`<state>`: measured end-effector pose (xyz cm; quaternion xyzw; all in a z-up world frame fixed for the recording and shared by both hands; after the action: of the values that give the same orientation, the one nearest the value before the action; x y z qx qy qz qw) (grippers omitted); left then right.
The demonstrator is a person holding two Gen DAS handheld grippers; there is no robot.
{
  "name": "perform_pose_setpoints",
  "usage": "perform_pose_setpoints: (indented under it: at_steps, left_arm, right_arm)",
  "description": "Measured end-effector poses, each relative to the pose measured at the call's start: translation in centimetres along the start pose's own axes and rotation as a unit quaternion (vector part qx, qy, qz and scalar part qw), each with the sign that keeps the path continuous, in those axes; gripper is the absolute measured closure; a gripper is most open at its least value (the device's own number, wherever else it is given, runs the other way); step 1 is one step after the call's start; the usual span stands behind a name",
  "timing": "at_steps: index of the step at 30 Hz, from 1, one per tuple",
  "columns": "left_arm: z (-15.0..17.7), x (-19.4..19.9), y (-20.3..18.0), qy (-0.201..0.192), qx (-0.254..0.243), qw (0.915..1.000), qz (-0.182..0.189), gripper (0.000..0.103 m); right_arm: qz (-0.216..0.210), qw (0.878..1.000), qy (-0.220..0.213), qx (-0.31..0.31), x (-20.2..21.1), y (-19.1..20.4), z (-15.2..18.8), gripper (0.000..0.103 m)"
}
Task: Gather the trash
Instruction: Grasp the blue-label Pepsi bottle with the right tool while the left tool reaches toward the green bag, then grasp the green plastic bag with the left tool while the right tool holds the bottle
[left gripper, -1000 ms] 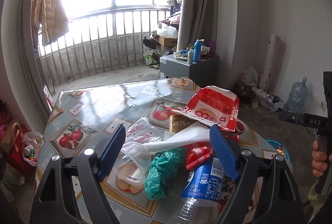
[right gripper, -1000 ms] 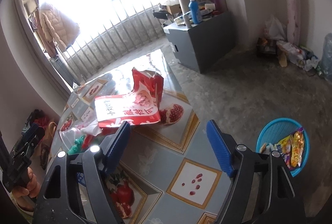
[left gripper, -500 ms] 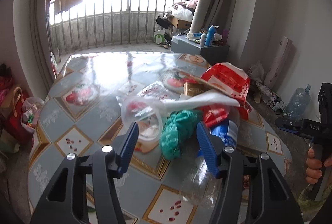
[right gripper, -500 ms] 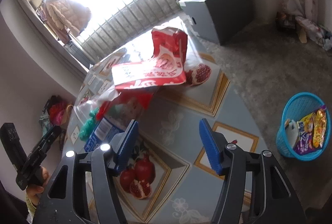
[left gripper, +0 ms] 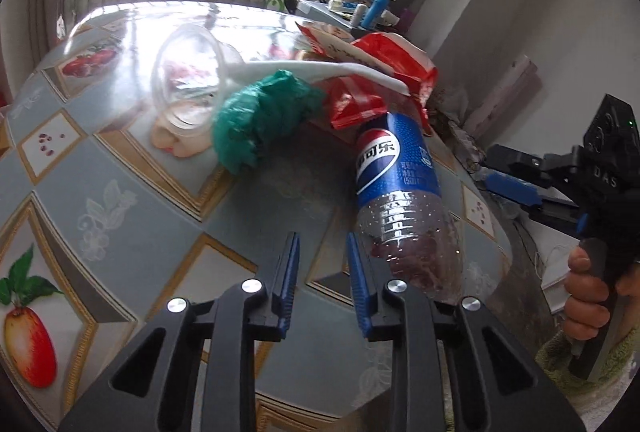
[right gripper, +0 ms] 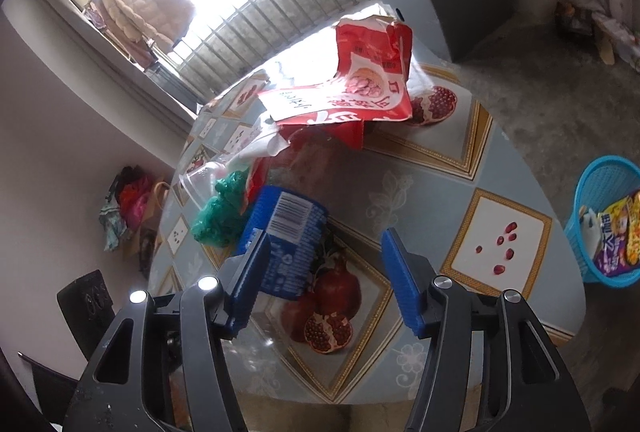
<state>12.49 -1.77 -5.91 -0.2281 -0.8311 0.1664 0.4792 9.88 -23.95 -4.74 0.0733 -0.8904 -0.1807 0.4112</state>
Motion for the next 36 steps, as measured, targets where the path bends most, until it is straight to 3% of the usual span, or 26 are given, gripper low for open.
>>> perform_pose_setpoints:
  at_steps: [4, 10, 14, 20, 24, 32, 36]
  left_arm:
    - [0.8, -0.8, -1.5, 0.014, -0.003, 0.9995, 0.030, 0.079]
    - [1.1, -1.2, -3.0, 0.009, -0.020, 0.9985, 0.051, 0.079]
    - [-0.3, -0.1, -1.5, -0.026, -0.024, 0.9989, 0.031, 0.079]
    - [-3.5, 0.8, 0.3, -0.097, -0.028, 0.9941, -0.039, 0.079]
    - [-5.4, 0.7, 1.0, -0.121, -0.034, 0.9896, -0.069, 0.065]
    - [-5.9, -1.2, 2.4, -0.112, -0.040, 0.9863, -0.114, 0.065]
    - [-5.6, -1.9, 2.3, -0.106, -0.039, 0.9866, -0.118, 0.082]
  right_arm:
    - [-0.007, 1.000, 0.029, -0.003, -1.9, 0.5, -0.1, 0.036]
    - [-0.006, 0.998, 0.065, -0.009, -3.8, 0.4, -0.1, 0.033]
    - [-0.013, 0.997, 0.076, -0.001, -4.2, 0.7, -0.5, 0.033]
    - [-0.025, 0.996, 0.081, -0.005, -4.6, 0.5, -0.6, 0.033]
    - [-0.024, 0.996, 0.082, -0.006, -5.0, 0.5, -0.8, 0.034]
    - [-0.018, 0.995, 0.097, -0.004, -5.9, 0.5, -0.7, 0.043]
    - [-0.021, 0.995, 0.099, -0.007, -5.6, 0.2, -0.3, 0.044]
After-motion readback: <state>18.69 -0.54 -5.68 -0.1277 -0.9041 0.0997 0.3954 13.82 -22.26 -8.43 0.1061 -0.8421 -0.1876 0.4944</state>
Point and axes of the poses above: each gripper's, at about its wrist camera, not at the fingertips, and x roughly against the way its jaws point, y to its left, z to its underside, the point moved 2 cm from there along -x, roughly the way its jaws point, and after that the axes turned 14 degrees about x, right-handed, at the moved point
